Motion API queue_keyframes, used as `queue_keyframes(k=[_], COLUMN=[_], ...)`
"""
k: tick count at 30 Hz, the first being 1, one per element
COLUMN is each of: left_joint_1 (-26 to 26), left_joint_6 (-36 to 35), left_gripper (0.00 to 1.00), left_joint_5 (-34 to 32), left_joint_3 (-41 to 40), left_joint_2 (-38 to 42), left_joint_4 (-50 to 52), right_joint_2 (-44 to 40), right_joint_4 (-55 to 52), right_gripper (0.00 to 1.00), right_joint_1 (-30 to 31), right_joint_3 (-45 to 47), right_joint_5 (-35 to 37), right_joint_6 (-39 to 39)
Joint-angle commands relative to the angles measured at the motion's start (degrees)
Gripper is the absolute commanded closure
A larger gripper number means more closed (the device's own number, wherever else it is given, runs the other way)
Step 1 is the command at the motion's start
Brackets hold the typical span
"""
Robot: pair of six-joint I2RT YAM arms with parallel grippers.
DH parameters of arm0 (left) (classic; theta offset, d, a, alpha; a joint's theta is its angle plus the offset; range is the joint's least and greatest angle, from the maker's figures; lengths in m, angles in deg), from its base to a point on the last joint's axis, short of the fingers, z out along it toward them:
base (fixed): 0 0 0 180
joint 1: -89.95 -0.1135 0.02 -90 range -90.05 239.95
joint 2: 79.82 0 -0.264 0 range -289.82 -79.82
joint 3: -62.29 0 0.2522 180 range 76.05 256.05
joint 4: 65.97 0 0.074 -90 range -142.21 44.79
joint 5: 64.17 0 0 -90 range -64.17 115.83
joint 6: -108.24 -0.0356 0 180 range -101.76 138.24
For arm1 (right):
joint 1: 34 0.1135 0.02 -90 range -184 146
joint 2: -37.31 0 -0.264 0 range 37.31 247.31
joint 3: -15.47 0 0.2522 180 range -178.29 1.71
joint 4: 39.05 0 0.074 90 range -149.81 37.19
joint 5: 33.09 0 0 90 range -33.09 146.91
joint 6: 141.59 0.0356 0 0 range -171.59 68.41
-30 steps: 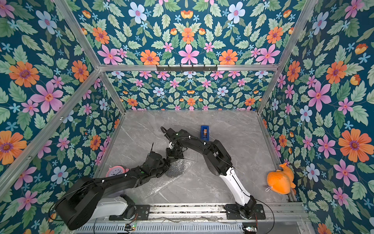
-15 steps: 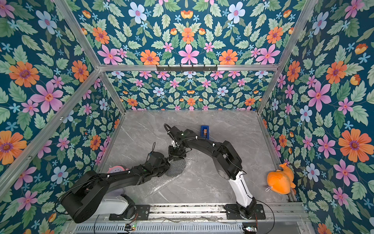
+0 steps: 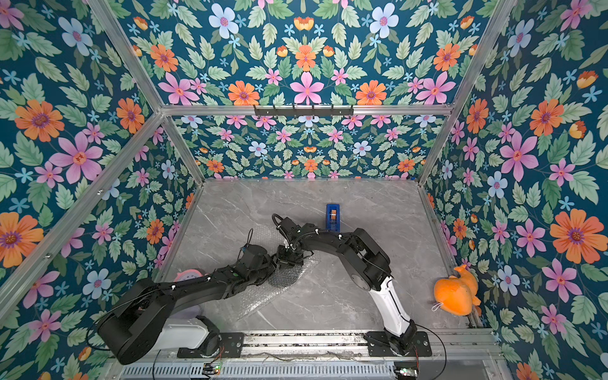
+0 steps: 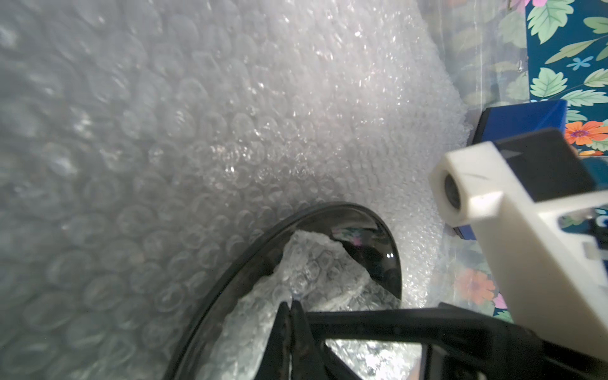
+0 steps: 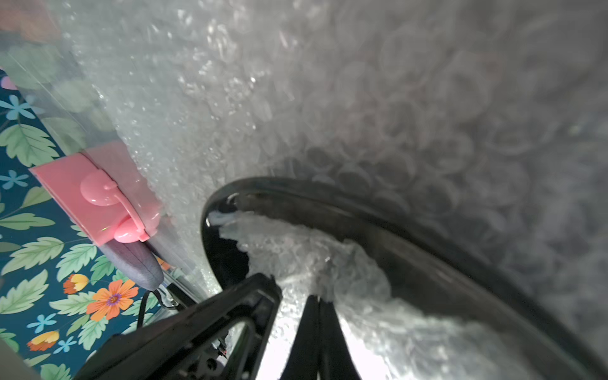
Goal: Wrap dinner plates in bubble wrap
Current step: Wrap the plate in the bubble wrap.
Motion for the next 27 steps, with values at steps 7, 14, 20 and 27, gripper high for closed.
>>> queue_keyframes(k=[7, 14, 20, 27], left_joint_1=[-13.1, -23.7, -26.0, -26.1], left_joint_6=[-15.3, -22.3, -22.8, -23.7], left_gripper=[0.46, 0.32, 0.48, 0.50], left_joint_5=[-8.0, -1.9, 0.2, -0.5], left_joint_3=[20.6, 35.5, 38.9, 42.1], left_joint_2=[-2.2, -20.1, -27.4, -33.7], left_joint_4=[20.6, 25.7, 24.2, 27.2], right_joint_2=[0.5, 0.3, 0.6, 0.6], right_joint_4=[-0.8, -0.8, -0.6, 0.1], right_gripper=[1.00, 1.00, 1.00, 1.00], right_joint_1=[0.1, 0.0, -0.1, -0.2], right_joint_3=[4.8, 4.3, 4.2, 4.4], right_joint_5=[5.4, 5.8, 5.6, 5.5], right_joint_6=[2.9, 3.0, 3.1, 3.2])
